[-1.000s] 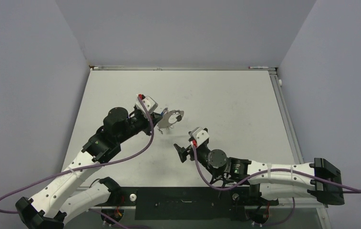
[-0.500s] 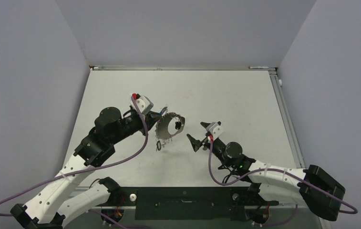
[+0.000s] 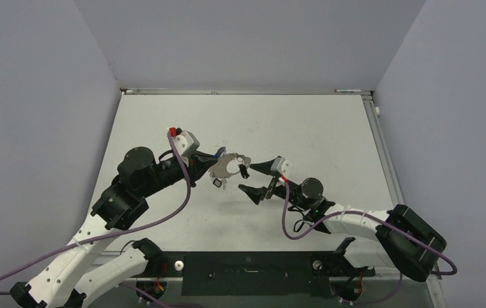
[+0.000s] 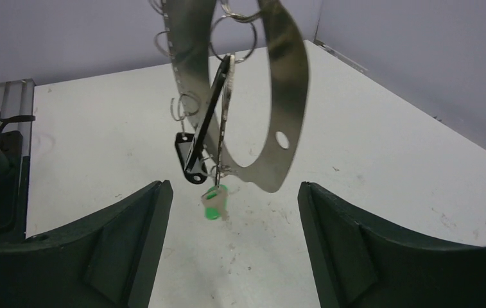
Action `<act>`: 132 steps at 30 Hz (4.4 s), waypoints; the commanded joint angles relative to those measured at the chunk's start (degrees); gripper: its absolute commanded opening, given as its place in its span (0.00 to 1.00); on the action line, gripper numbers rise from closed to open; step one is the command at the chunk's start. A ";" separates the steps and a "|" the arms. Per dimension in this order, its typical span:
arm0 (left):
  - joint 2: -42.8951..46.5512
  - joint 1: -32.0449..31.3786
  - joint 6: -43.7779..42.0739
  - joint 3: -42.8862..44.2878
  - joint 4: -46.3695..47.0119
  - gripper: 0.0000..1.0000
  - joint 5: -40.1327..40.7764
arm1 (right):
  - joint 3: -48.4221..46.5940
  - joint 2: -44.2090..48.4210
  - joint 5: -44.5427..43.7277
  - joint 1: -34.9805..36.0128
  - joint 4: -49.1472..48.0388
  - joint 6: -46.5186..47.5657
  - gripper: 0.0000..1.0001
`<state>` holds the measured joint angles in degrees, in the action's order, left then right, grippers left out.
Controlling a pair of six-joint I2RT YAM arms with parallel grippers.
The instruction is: Put the keys on the keyring
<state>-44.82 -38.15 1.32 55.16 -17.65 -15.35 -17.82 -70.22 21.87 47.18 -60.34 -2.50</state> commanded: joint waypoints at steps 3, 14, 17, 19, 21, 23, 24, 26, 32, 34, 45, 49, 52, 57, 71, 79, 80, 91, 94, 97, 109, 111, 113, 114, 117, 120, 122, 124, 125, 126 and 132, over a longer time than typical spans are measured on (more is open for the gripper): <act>2.08 -0.03 0.53 4.50 1.46 0.00 -2.54 | -4.21 -1.77 9.70 -4.24 -5.64 -3.41 0.71; 1.94 -0.06 0.87 5.16 2.48 0.00 -3.64 | -6.29 -7.81 22.71 -4.35 -14.47 -11.97 0.53; 1.75 -0.08 0.96 5.50 2.55 0.00 -3.64 | -6.96 -10.93 26.54 -4.37 -20.10 -15.78 0.38; 1.96 -0.08 0.96 5.71 2.46 0.00 -3.51 | -7.40 -12.51 27.58 -4.33 -21.94 -17.32 0.25; 2.25 -0.02 0.96 5.74 2.30 0.00 -3.10 | -7.53 -13.12 27.87 -4.46 -22.69 -17.95 0.16; 2.61 -0.02 0.88 5.58 2.12 0.00 -2.86 | -7.36 -13.04 27.75 -4.58 -23.03 -18.60 0.13; 2.74 -0.06 0.81 5.40 2.03 0.00 -2.65 | -7.31 -12.75 27.66 -4.63 -23.19 -18.89 0.12; 3.00 0.00 0.71 4.96 1.99 0.00 -2.42 | -7.19 -11.69 27.30 -4.79 -23.00 -19.50 0.10; 4.33 0.01 0.29 1.93 2.27 0.00 -0.51 | -10.56 -5.56 24.87 -5.59 -1.89 -16.73 0.05; 4.56 0.01 -0.27 0.29 2.22 0.00 1.63 | -13.53 -3.64 22.80 -5.52 10.00 -16.12 0.05; 3.65 0.68 -4.01 -8.77 1.40 0.93 17.15 | -24.26 7.92 10.18 -5.56 58.99 -23.30 0.05; 4.50 2.16 -2.46 -10.67 3.23 0.96 19.42 | -28.22 10.40 4.53 -5.74 70.30 -26.49 0.05; 4.82 3.17 -1.68 -11.41 3.76 0.96 21.44 | -31.12 8.93 0.33 -5.93 75.96 -29.95 0.05; 4.83 3.93 2.52 -11.35 3.02 0.96 23.33 | -34.22 4.33 -8.58 -6.43 80.66 -37.50 0.05; 7.40 5.37 3.89 -11.91 2.53 0.96 26.17 | -42.92 -11.04 0.63 -2.88 71.74 -39.39 0.05; 7.22 5.45 3.82 -11.32 1.71 0.96 25.03 | -35.70 -9.46 -1.74 -4.92 68.31 -43.54 0.05; 7.08 5.46 3.71 -11.24 1.55 0.96 24.83 | -34.49 -9.77 -1.74 -5.39 67.11 -43.52 0.05; 6.68 5.46 2.90 -11.26 1.30 0.96 23.11 | -24.75 -25.47 13.18 -21.48 58.73 -35.73 0.05; 6.65 5.46 2.81 -11.30 1.30 0.96 22.75 | -24.91 -25.49 12.06 -22.38 61.69 -32.85 0.05; 6.50 5.46 2.64 -11.30 1.31 0.96 22.58 | -25.37 -24.21 11.13 -22.77 63.85 -31.51 0.05; 7.66 6.50 2.46 -11.65 1.79 0.96 23.99 | -37.86 -18.18 3.57 -9.32 72.92 -35.35 0.05; 8.25 6.52 2.46 -12.11 2.19 0.96 24.94 | -40.33 -19.62 2.37 -6.52 72.68 -36.40 0.05; 8.76 6.51 2.39 -12.41 2.50 0.96 26.22 | -42.89 -20.89 1.48 -3.66 72.14 -37.65 0.05; 8.92 6.51 2.42 -12.56 2.72 0.96 26.91 | -44.30 -21.45 1.50 -2.12 71.90 -37.99 0.05; 9.07 6.51 2.63 -12.57 2.75 0.96 28.93 | -47.89 -22.29 1.60 0.19 72.35 -38.24 0.05; 9.65 6.51 2.63 -12.65 2.69 0.96 29.46 | -44.71 -20.05 0.02 -1.27 70.13 -38.56 0.05; 10.15 6.51 2.63 -12.85 2.94 0.96 29.31 | -39.70 -18.58 1.31 -5.48 66.98 -39.05 0.05; 10.27 6.51 2.63 -12.84 2.97 0.96 28.97 | -33.89 -18.37 6.14 -10.36 62.33 -39.54 0.05; 10.21 6.51 2.59 -12.80 2.99 0.96 28.78 | -31.46 -18.94 8.20 -12.45 60.99 -38.97 0.05; 10.13 6.51 2.55 -12.77 2.90 0.96 28.45 | -29.95 -20.02 9.54 -14.06 60.85 -37.88 0.05; 10.11 6.51 2.50 -12.78 2.93 0.96 27.84 | -25.84 -29.06 16.83 -20.37 58.66 -31.88 0.05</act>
<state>-34.94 -32.03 3.99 41.87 -17.15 12.75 -45.80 -94.76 34.20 28.34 1.63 -39.57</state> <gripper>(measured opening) 0.963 0.069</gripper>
